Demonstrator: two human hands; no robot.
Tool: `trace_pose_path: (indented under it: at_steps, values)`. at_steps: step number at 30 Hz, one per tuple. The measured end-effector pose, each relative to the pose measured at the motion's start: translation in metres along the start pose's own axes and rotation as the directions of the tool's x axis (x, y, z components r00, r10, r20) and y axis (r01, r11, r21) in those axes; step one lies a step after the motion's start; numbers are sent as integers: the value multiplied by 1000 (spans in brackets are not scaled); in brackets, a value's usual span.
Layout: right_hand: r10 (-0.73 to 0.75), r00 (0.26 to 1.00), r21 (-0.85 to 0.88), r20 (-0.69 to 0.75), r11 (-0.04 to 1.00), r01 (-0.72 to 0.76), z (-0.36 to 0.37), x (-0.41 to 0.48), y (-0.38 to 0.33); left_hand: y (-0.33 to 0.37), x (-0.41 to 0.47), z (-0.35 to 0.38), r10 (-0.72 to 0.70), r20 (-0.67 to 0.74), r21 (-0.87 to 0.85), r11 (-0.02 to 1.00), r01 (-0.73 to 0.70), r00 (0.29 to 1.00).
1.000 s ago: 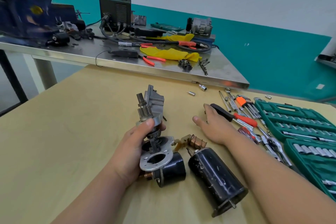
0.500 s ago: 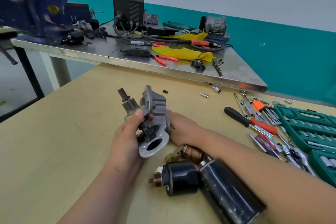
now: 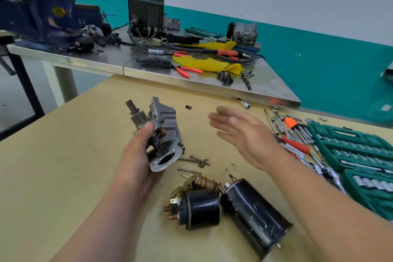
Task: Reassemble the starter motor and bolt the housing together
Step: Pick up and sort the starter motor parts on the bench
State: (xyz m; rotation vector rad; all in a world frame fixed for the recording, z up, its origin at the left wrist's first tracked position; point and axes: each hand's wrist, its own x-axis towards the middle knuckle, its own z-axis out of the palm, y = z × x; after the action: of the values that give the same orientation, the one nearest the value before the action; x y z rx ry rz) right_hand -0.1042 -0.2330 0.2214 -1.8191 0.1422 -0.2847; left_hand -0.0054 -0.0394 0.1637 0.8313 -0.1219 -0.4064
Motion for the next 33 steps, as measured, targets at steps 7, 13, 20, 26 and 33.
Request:
trace_pose_path:
  at_steps: [7,13,20,26,33]
  values:
    - [273,961,-869,-33,467,-162,11,-126,-11,-4,-27,2,-49,20,-52,997,50,999]
    - [137,924,-809,-356,450,-379,6,-134,2,-27,-76,27,-14,-57,100,995,20,998]
    - [-356,883,-885,-307,447,-127,-2,-150,2,-63,-125,77,66,-71,253,966,-46,995]
    - [-204,961,-707,-186,707,13,13,-184,-8,-39,-126,84,66,-57,220,974,-52,996]
    - [-77,992,-983,-99,162,-86,42,-181,14,8,-123,66,65,-43,230,972,-53,997]
